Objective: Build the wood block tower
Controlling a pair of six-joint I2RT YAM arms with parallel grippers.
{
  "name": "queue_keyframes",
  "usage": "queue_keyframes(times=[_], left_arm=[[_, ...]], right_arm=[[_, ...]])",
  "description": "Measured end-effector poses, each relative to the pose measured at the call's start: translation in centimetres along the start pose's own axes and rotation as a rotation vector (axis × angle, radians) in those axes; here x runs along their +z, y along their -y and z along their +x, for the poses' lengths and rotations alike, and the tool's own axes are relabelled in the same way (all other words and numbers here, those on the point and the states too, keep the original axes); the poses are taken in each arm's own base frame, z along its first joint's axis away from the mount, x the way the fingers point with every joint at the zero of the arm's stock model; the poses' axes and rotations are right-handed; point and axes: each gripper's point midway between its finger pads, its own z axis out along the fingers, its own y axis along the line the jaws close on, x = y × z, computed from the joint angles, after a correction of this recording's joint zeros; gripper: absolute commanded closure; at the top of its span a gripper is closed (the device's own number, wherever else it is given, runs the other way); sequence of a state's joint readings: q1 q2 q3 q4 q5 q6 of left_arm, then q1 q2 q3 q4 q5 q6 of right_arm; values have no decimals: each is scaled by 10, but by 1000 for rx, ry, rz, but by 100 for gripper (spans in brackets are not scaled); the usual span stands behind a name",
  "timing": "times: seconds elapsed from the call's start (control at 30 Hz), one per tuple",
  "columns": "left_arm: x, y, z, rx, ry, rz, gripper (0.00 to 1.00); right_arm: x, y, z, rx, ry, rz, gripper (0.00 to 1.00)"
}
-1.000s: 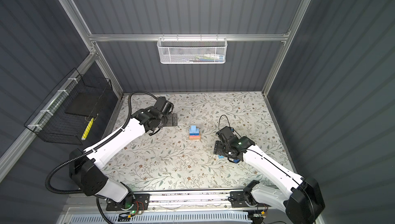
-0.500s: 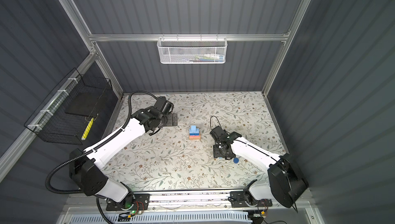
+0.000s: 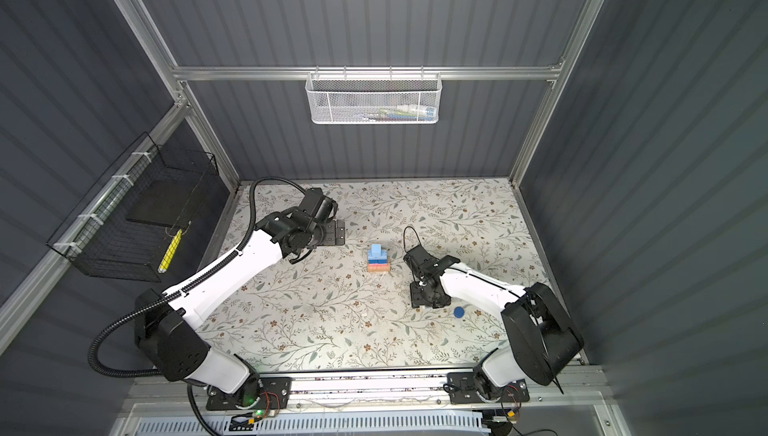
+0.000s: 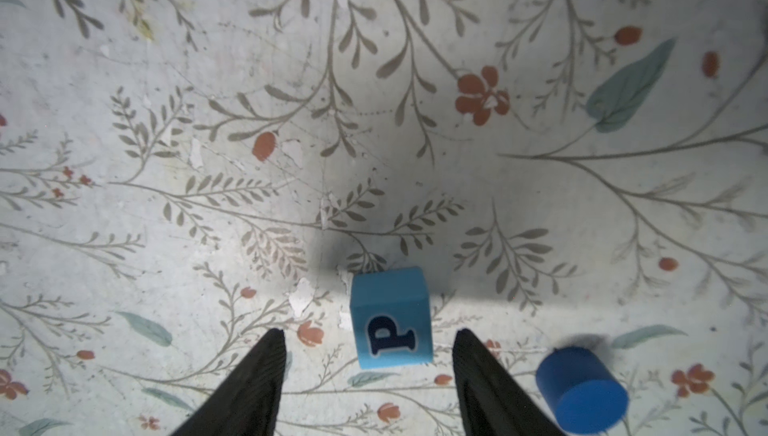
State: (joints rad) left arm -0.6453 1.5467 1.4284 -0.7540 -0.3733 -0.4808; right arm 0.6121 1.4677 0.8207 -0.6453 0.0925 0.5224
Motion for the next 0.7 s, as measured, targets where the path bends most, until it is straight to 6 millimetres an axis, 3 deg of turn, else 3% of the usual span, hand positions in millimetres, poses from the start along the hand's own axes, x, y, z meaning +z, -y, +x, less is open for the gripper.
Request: queue_keyframes(times=[0.7], left_arm=[[0, 0, 0, 0, 0, 1, 0]], right_arm=[[11, -6, 6, 30, -44, -29, 46]])
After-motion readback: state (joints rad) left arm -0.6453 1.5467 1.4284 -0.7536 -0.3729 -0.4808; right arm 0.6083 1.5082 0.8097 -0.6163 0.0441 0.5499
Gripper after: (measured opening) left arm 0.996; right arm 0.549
